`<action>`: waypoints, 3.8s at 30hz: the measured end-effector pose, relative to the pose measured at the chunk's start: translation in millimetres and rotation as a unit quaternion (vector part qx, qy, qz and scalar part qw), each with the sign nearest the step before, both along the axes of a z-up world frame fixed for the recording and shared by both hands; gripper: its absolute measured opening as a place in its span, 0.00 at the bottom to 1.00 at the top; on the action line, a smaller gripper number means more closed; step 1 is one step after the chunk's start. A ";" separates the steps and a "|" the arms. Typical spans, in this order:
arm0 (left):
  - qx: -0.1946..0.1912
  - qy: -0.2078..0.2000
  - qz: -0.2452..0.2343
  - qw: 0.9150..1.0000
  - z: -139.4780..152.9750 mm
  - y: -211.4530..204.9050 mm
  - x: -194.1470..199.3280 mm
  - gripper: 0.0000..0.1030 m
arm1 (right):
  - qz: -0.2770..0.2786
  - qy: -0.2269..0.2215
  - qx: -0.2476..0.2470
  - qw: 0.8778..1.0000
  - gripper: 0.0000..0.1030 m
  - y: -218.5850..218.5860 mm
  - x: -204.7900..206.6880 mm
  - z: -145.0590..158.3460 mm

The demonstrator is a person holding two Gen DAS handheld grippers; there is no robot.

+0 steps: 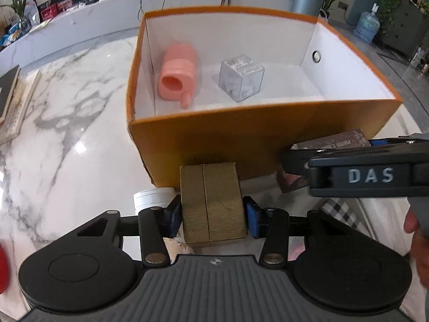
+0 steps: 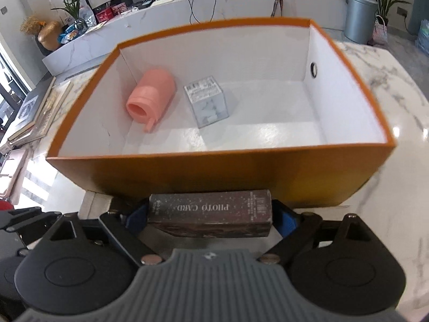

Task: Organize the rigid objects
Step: 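Grasp the tan block with the left tool while the right grasps the PHOTO CARD box, then lower the tan block and PHOTO CARD box into the box and release both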

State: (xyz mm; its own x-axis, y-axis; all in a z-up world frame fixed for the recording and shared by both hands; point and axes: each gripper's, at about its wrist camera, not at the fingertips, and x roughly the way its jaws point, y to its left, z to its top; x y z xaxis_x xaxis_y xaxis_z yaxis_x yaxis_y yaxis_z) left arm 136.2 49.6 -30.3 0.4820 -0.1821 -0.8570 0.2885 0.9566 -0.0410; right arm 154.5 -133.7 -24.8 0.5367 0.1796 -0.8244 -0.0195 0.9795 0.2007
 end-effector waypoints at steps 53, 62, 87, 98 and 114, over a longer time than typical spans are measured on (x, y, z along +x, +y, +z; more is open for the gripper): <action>0.181 -0.021 -0.139 0.973 4.3 -47.9 100.1 0.51 | 0.130 0.151 -0.059 0.978 0.89 4.0 149.4 -14.2; 0.196 -0.032 -0.147 0.969 -1.6 -55.3 103.6 0.52 | 0.123 0.161 -0.023 0.979 0.90 4.3 154.5 -21.7; 0.147 -0.046 -0.133 0.979 8.3 -54.8 98.9 0.67 | 0.064 0.152 -0.001 0.986 0.77 -18.9 154.0 -6.8; 0.090 -0.014 -0.153 0.984 10.0 -46.5 94.1 0.40 | 0.080 0.189 -0.018 0.979 0.56 -16.8 153.9 -22.3; 0.055 -0.040 -0.108 0.992 16.6 -33.1 93.6 0.43 | 0.114 0.172 -0.003 0.979 0.34 15.5 156.3 -22.8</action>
State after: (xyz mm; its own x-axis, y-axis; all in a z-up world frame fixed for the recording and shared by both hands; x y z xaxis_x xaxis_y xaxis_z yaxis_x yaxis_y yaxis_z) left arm 229.8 16.5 -13.7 0.5093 -0.1964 -0.8379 0.4861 0.8691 0.0917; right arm 310.8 -118.2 -47.6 0.1747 0.2567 -0.9506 -0.1698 0.9588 0.2278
